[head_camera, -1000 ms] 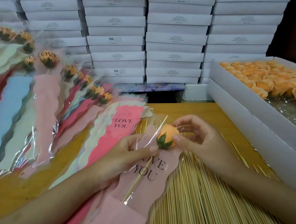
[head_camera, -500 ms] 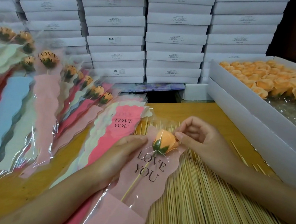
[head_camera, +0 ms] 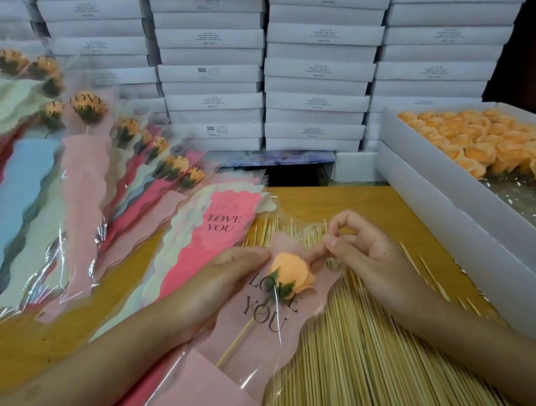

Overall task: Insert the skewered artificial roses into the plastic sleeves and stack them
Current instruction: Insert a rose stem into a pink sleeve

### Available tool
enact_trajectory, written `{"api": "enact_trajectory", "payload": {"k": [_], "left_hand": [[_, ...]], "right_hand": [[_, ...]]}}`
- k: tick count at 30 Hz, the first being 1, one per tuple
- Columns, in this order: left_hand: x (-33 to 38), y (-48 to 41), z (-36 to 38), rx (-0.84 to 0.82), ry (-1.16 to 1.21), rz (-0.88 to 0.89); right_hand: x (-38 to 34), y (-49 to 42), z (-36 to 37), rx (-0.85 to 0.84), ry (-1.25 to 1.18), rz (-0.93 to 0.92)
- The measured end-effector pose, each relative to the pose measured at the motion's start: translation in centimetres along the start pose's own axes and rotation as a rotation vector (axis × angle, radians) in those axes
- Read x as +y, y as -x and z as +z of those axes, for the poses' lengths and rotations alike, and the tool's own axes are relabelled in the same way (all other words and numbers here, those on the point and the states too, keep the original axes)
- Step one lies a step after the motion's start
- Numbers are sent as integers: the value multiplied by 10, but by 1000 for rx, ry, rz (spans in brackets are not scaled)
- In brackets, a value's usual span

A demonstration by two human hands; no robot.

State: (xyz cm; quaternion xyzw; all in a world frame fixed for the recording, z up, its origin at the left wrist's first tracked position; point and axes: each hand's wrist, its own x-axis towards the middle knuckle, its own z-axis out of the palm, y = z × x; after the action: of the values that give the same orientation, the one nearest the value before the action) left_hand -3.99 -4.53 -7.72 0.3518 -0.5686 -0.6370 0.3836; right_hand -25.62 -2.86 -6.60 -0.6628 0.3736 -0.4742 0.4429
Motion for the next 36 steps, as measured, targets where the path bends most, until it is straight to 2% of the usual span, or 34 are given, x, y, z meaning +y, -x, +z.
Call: {"api": "enact_trajectory", "payload": {"k": [5,13,19,23,25,36], "left_hand": [[-2,0,0,19,20,-4],[1,2,3,16,61,-34],[-1,1,0,-29,52,-14],[-2,1,-1,-144,92,-15],[0,1,-2,-130,63,-32],[0,0,-2,-158,48,-42]], "right_hand": [[-2,0,1,54,32,32],[-5,2,1,-4,157,7],[-7,2,3,-51,144,-35],[0,2,0,-3,170,-43],[3,1,-1,20,174,-51],[6,1,-1,17,-8,-51]]}}
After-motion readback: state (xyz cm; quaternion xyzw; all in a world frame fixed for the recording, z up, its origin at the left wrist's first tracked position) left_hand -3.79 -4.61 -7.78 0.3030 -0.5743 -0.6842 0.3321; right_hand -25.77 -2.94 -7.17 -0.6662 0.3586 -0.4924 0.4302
